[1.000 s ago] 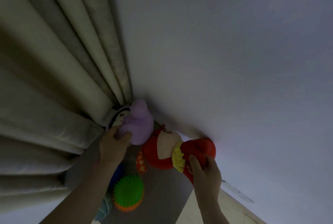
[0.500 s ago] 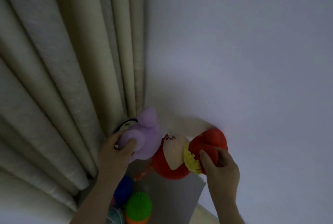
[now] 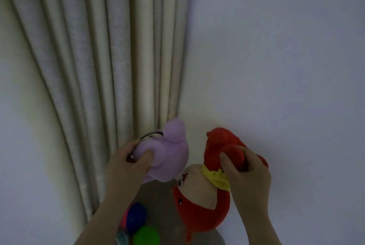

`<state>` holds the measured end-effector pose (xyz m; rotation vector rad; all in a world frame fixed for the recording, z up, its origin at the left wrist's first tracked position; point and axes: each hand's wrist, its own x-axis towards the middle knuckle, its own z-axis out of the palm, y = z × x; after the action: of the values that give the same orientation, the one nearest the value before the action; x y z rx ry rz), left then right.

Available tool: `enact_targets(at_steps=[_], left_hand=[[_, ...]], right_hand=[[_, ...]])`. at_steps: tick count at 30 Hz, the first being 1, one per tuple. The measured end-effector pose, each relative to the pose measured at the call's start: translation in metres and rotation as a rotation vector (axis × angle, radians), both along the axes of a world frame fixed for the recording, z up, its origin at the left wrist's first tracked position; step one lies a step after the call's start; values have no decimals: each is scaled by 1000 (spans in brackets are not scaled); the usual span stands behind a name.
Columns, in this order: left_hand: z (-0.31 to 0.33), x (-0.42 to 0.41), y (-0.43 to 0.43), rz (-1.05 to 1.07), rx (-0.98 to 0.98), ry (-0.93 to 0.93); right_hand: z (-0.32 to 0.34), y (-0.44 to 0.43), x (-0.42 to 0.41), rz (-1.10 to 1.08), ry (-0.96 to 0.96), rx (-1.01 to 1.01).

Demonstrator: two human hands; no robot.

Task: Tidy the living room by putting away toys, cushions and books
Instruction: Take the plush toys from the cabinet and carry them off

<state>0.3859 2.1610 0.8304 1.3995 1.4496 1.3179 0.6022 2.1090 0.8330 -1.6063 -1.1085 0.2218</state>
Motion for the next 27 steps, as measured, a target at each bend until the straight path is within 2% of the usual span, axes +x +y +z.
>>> enact_targets(at_steps=[6,12,13,18,22,27], left_hand=[[5,4,-67,226,-36,31],[10,-35,-130,432,-8,52],[11,-57,-157,520,7,41],[14,-106,-213,670,-5,0],[18,-175,-307,917,22,-21],[20,-240,-431,1157,42,-4]], right_hand=[[11,-27,10,201,-8,-13],[17,-46,-24,412,2,-6],[22,-53,-51,504,-8,-19],[21,-65,-113,649,-12,-5],[28,-116,-213,949,-67,5],[29,-202,-313,1205,-127,27]])
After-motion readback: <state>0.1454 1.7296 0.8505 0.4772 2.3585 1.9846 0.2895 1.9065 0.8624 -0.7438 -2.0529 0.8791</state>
